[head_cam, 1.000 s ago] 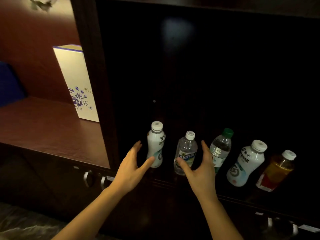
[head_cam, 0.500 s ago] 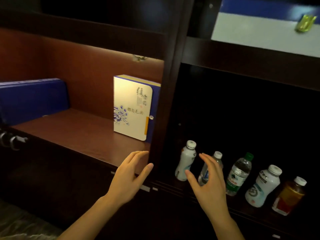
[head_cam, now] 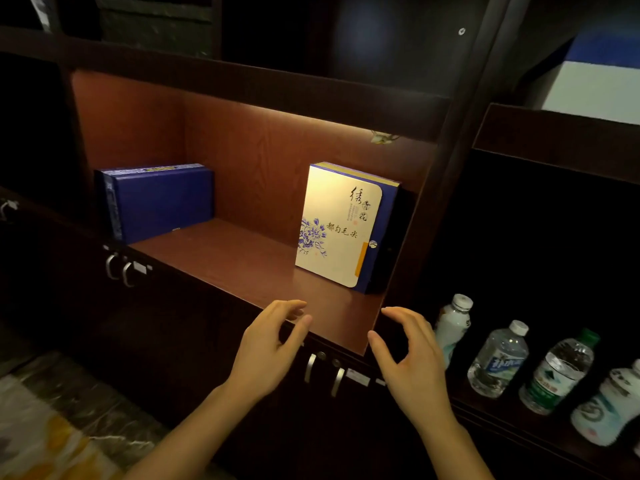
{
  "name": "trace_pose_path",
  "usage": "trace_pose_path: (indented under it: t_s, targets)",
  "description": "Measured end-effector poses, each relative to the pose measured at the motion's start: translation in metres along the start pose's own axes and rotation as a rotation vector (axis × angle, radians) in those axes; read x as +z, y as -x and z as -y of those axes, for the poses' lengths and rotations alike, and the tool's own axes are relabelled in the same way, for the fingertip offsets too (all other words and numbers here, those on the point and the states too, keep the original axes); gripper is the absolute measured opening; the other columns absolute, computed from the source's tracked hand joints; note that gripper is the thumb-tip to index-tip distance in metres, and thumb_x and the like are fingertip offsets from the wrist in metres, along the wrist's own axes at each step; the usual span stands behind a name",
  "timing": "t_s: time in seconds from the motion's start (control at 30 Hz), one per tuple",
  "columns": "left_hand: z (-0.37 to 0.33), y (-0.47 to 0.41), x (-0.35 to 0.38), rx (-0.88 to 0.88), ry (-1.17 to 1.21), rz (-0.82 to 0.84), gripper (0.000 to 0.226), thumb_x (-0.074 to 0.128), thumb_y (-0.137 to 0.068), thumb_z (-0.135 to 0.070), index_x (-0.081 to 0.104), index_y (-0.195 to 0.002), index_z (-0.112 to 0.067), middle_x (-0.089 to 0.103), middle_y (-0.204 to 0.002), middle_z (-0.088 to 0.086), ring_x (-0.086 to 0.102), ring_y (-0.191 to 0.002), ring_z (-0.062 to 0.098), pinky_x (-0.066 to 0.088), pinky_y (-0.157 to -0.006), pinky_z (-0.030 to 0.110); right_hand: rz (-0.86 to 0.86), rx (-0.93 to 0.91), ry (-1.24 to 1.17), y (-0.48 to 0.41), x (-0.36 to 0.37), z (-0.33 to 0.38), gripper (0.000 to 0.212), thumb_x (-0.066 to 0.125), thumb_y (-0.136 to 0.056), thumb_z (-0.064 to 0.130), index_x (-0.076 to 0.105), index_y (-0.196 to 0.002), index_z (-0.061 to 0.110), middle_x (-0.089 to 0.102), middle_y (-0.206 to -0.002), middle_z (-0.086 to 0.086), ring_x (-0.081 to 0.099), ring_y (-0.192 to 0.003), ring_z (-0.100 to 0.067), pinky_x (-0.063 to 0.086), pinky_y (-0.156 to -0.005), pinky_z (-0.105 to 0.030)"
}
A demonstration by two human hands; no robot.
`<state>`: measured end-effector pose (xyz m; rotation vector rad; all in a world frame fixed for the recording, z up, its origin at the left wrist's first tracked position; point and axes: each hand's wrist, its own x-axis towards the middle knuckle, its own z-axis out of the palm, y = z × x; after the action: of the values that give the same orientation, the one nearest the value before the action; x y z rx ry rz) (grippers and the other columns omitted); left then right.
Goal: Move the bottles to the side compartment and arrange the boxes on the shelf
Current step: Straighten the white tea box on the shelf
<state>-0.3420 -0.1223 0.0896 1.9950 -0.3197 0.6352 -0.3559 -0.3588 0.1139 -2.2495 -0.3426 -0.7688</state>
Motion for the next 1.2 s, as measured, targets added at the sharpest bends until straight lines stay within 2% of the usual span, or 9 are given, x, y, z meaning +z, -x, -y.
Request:
trace_pose_path:
  t_s: [0.17, 0.4, 0.6, 0.67, 0.77, 0.9, 1.03, 1.13, 1.2]
  targets:
    - [0.024, -0.016, -0.008, -0.075, 0.015, -0.014, 0.028, 0.052, -0.096, -0.05, 0.062, -0.119, -0.038, 0.064, -0.105, -0.026, 0.06, -0.105, -0.004, 0.049, -0.08, 0.011, 0.051, 0.05, -0.05, -0.021, 0.032, 0.006, 0.031, 0.068, -0.091, 0.031, 0.062, -0.121, 0.032, 0.058, -0.119, 0.022, 0.054, -0.116, 0.003, 0.035, -0.09, -0.003]
    - [0.068, -0.079, 0.009, -0.162, 0.049, -0.039, 0.019, 0.057, -0.098, -0.037, 0.064, -0.115, -0.034, 0.066, -0.104, -0.02, 0.06, -0.099, -0.006, 0.045, -0.075, 0.006, 0.033, 0.114, -0.143, -0.079, 0.085, -0.022, 0.03, 0.069, -0.092, 0.029, 0.063, -0.121, 0.029, 0.06, -0.117, 0.019, 0.054, -0.111, 0.01, 0.04, -0.083, -0.001]
    - [0.109, -0.155, 0.033, -0.206, 0.012, -0.04, 0.017, 0.053, -0.101, -0.033, 0.066, -0.113, -0.031, 0.071, -0.1, -0.013, 0.066, -0.092, 0.003, 0.05, -0.077, 0.022, -0.09, 0.239, -0.246, -0.147, 0.133, -0.058, 0.025, 0.067, -0.094, 0.023, 0.065, -0.118, 0.024, 0.066, -0.113, 0.009, 0.061, -0.105, -0.003, 0.05, -0.092, -0.027]
    - [0.122, -0.176, 0.041, -0.203, -0.017, -0.035, 0.017, 0.052, -0.102, -0.032, 0.067, -0.112, -0.031, 0.071, -0.099, -0.013, 0.066, -0.092, 0.004, 0.052, -0.078, 0.027, -0.124, 0.322, -0.304, -0.163, 0.147, -0.071, 0.022, 0.065, -0.095, 0.023, 0.065, -0.117, 0.025, 0.066, -0.112, 0.008, 0.062, -0.103, -0.006, 0.051, -0.088, -0.026]
    - [0.139, -0.202, 0.05, -0.21, -0.008, -0.031, 0.021, 0.049, -0.1, -0.037, 0.067, -0.11, -0.031, 0.071, -0.098, -0.012, 0.067, -0.092, 0.006, 0.055, -0.081, 0.033, -0.159, 0.411, -0.35, -0.181, 0.167, -0.085, 0.019, 0.062, -0.097, 0.024, 0.063, -0.116, 0.027, 0.066, -0.114, 0.007, 0.062, -0.104, -0.008, 0.046, -0.08, -0.015]
    - [0.161, -0.232, 0.063, -0.252, 0.038, -0.024, 0.03, 0.047, -0.096, -0.042, 0.069, -0.109, -0.027, 0.072, -0.094, -0.011, 0.068, -0.09, 0.007, 0.055, -0.085, 0.042, -0.221, 0.543, -0.384, -0.198, 0.192, -0.103, 0.016, 0.058, -0.1, 0.025, 0.062, -0.115, 0.026, 0.066, -0.115, 0.006, 0.058, -0.094, 0.003, 0.041, -0.072, -0.008]
    - [0.19, -0.267, 0.077, -0.339, 0.143, -0.032, 0.019, 0.051, -0.103, -0.026, 0.069, -0.107, -0.022, 0.073, -0.089, -0.007, 0.068, -0.081, 0.0, 0.055, -0.087, 0.045, -0.315, 0.648, -0.401, -0.216, 0.213, -0.125, 0.026, 0.054, -0.102, 0.023, 0.061, -0.126, 0.017, 0.064, -0.12, 0.0, 0.058, -0.099, -0.006, 0.044, -0.079, -0.016]
    - [0.21, -0.29, 0.087, -0.385, 0.194, -0.021, 0.019, 0.049, -0.103, -0.027, 0.068, -0.105, -0.024, 0.072, -0.09, -0.008, 0.068, -0.081, -0.001, 0.056, -0.085, 0.039, -0.407, 0.718, -0.431, -0.231, 0.22, -0.14, 0.026, 0.054, -0.102, 0.019, 0.059, -0.127, 0.013, 0.064, -0.124, -0.006, 0.06, -0.111, -0.017, 0.048, -0.088, -0.029]
    - [0.224, -0.305, 0.093, -0.428, 0.243, -0.02, 0.018, 0.049, -0.103, -0.028, 0.067, -0.103, -0.027, 0.071, -0.091, -0.009, 0.069, -0.087, 0.006, 0.055, -0.084, 0.034, -0.477, 0.763, -0.385, -0.242, 0.223, -0.15, 0.029, 0.055, -0.101, 0.02, 0.058, -0.129, 0.011, 0.063, -0.126, -0.007, 0.059, -0.111, -0.018, 0.049, -0.085, -0.028]
